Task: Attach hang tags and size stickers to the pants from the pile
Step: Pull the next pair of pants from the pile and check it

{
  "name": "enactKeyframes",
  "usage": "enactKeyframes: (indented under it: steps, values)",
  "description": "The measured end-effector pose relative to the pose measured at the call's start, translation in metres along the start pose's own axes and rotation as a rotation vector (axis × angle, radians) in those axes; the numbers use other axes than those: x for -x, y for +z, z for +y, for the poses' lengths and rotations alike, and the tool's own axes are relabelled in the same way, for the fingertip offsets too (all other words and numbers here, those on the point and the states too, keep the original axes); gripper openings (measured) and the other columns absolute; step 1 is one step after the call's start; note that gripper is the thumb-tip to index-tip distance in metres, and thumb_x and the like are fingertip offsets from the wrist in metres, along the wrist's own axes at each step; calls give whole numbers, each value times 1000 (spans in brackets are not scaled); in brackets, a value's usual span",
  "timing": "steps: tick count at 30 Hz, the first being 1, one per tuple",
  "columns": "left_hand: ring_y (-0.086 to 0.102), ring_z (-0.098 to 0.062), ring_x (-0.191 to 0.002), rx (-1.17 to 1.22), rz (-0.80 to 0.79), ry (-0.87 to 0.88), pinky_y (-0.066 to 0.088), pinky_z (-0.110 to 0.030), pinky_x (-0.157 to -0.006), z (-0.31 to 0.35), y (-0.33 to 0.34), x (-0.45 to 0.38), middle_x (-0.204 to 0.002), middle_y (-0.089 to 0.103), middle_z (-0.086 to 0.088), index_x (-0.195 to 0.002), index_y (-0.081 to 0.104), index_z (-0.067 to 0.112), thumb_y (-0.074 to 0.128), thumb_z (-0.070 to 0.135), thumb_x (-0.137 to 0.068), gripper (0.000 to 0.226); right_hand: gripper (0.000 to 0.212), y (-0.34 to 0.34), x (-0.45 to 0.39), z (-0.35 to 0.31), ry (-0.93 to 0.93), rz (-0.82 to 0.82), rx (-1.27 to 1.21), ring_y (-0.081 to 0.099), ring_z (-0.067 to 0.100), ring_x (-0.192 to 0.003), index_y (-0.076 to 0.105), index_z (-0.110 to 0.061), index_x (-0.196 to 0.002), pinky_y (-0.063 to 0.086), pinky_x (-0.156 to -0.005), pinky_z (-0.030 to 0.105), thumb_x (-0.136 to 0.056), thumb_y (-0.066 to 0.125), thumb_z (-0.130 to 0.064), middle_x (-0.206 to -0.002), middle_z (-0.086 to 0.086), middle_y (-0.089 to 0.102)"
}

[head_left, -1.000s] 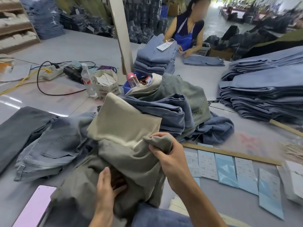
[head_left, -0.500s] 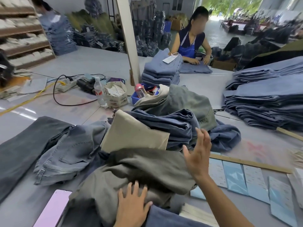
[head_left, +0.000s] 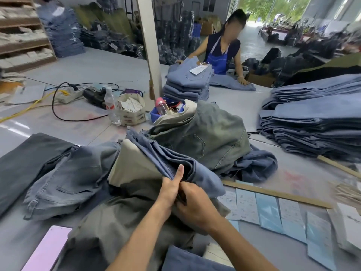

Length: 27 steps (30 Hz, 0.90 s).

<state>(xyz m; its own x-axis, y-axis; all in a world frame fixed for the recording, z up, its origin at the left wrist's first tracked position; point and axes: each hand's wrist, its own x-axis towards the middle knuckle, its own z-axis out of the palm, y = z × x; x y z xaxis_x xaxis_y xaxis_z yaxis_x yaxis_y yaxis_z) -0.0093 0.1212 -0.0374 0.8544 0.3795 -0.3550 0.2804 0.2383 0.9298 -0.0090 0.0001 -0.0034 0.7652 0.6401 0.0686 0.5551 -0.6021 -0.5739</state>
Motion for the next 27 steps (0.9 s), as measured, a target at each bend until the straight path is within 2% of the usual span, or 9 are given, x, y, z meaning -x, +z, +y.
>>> enactKeyframes:
  steps: [3, 5, 7, 10, 12, 16, 19, 24, 27]
  values:
    - [74, -5, -83, 119, 65, 57, 55, -17, -66, -22, 5, -7, -109, 77, -12, -114, 67, 7, 70, 21, -97, 23, 40, 14, 33, 13, -28, 146, 77, 57, 17, -107, 61, -22, -123, 54, -86, 36, -85, 69, -31, -121, -2, 56]
    - [75, -12, -92, 203, 107, 65, 58, -20, -72, -43, 2, -4, -116, 74, -13, -125, 62, 5, 64, 12, -99, 27, 75, 5, 34, 30, 97, 375, 227, 45, 24, -129, 49, -26, -144, 48, -103, 39, -77, 82, -38, -145, 2, 42]
    - [74, -13, -97, 252, 117, 67, 58, -19, -73, -60, 2, 2, -120, 73, -10, -130, 60, 7, 62, 17, -101, 31, 103, -12, 24, 41, 310, 296, 272, 26, 25, -145, 28, -30, -157, 36, -115, 47, -73, 85, -47, -162, 6, 22]
    - [72, -19, -104, 305, 108, -5, 60, -30, -85, -66, 2, 14, -121, 72, -7, -136, 56, 10, 58, 30, -101, 41, 55, -29, -2, 45, 351, 76, 136, 56, 27, -124, 54, -30, -133, 50, -94, 42, -83, 76, -37, -132, 1, 63]
    - [67, -25, -111, 290, 129, -39, 55, -41, -96, -59, -1, 21, -125, 69, -9, -137, 53, 7, 53, 31, -104, 41, 18, -47, -15, 39, 296, 163, 114, 64, 31, -96, 62, -23, -101, 51, -76, 42, -88, 70, -32, -95, 0, 72]
    - [58, -37, -107, -194, 550, 171, 48, -46, -86, -44, -6, 42, -118, 58, -21, -120, 49, 0, 71, 16, -95, 37, 32, -91, -31, 11, 128, 371, -108, 47, 16, -66, 49, -35, -71, 48, -69, 44, -90, 73, -26, -62, -12, 52]
    - [47, -35, -106, -394, 705, 384, 47, -46, -87, -26, -8, 53, -112, 53, -25, -117, 54, -7, 84, 0, -75, 52, 17, -115, -43, -29, -66, 462, -190, 53, 11, -68, 59, -32, -84, 52, -68, 44, -96, 70, -26, -70, -14, 59]
    - [57, -34, -98, -349, 523, 471, 47, -42, -86, -9, -7, 56, -106, 58, -13, -113, 68, 11, 72, -4, -79, 38, 9, -153, -45, -82, -193, 591, -179, 58, 9, -72, 71, -11, -99, 48, -69, 31, -97, 68, -19, -80, -6, 67]
    - [72, -26, -83, 264, 166, 197, 59, -38, -71, 8, -8, 45, -94, 72, -13, -109, 68, 9, 61, 28, -101, 21, 12, -181, -30, -116, -281, 578, -136, 56, 0, -71, 73, -15, -105, 41, -65, 13, -97, 68, -22, -79, -11, 67]
